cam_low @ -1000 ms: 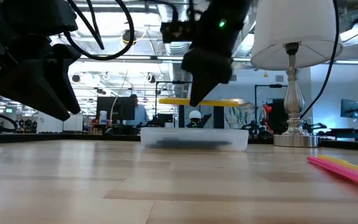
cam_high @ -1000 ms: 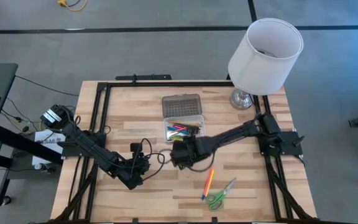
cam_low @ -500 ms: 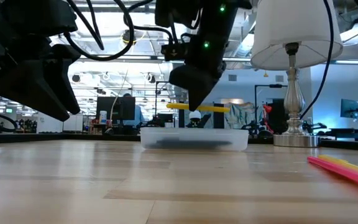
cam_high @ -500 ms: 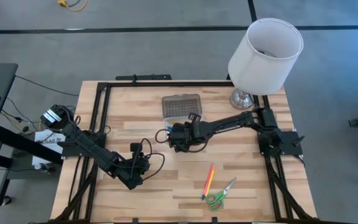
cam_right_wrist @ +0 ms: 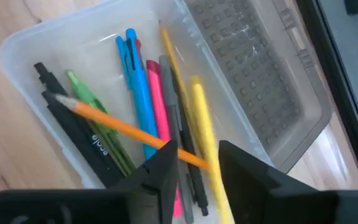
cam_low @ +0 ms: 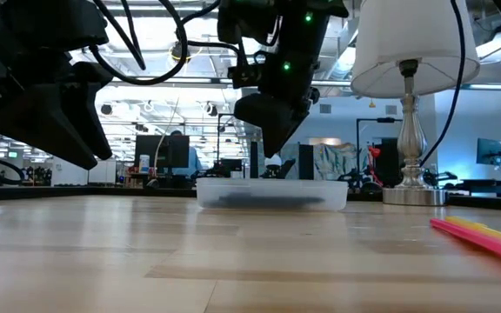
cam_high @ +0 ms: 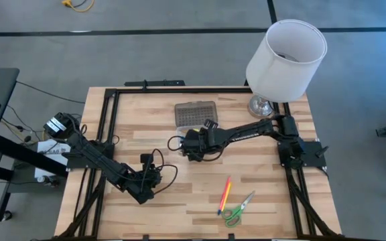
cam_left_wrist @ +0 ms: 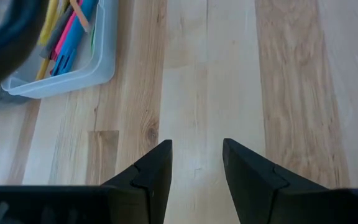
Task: Pick & place school supplies into a supply box
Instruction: Put the green scissors into the gray supply box
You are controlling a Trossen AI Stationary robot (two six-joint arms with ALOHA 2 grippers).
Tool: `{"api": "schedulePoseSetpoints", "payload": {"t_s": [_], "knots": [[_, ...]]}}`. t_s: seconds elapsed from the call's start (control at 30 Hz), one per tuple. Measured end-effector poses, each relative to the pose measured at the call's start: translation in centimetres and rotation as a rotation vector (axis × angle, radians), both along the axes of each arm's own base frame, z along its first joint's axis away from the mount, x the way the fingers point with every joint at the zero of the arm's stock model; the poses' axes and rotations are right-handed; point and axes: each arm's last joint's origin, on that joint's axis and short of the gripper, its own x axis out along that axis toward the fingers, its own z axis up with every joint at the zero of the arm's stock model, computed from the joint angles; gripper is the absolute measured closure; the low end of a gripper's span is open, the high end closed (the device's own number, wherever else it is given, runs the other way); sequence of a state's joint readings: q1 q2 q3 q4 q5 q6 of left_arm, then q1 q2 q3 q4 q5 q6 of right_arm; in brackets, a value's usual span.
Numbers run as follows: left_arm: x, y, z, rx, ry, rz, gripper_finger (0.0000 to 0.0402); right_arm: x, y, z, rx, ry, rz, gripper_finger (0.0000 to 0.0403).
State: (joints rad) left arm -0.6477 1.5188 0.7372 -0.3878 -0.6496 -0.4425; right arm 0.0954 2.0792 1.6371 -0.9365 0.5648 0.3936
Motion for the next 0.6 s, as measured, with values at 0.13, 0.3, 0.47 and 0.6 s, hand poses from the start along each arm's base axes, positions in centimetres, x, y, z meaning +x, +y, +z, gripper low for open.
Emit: {"api": "schedulePoseSetpoints", "payload": {"t_s": [0.13,0.3,0.47,0.6], "knots": [[0.0,0.0,0.0,-0.001,0.002,0.005,0.0264,-0.2,1.9,-0.1,0.054,0.011,0.044,0.0276],[0.0,0.0,0.0,-0.001,0.003,0.006,0.0264,-1.6,4.4,-0.4,0.15,0.096,0.037,0.0275],[0.0,0.0,0.0,-0.001,0.003,0.007,0.0264,-3.3,7.1,-0.4,0.17,0.185,0.028,0.0281],[0.0,0.0,0.0,-0.002,0.003,0.007,0.0264,-4.3,10.0,-0.4,0.158,0.214,0.109,0.0282]]}}
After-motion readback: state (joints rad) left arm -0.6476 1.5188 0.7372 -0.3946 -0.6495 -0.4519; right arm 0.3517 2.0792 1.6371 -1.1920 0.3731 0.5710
